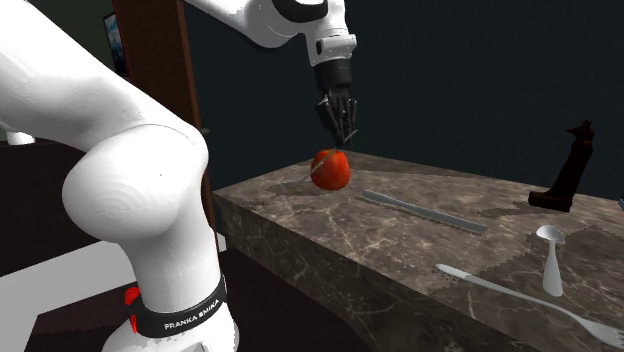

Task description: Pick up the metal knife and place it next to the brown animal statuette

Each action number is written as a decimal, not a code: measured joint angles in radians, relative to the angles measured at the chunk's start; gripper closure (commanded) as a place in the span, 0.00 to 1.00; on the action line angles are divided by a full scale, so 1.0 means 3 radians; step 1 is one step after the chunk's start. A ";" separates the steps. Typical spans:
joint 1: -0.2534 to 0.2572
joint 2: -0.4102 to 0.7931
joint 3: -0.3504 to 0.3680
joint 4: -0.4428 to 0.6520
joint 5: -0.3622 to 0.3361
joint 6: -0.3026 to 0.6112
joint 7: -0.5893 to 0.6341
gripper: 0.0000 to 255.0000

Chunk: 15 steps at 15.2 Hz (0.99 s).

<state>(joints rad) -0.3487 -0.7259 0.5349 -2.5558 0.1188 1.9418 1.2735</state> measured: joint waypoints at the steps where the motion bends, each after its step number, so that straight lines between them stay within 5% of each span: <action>1: -0.0002 -0.0008 -0.0012 0.0036 -0.0006 -0.0043 -0.0008 1.00; 15: -0.0048 -0.0051 -0.0173 0.0616 -0.0100 -0.0659 -0.0108 1.00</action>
<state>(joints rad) -0.3630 -0.7411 0.4830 -2.3709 0.0887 1.7441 1.2410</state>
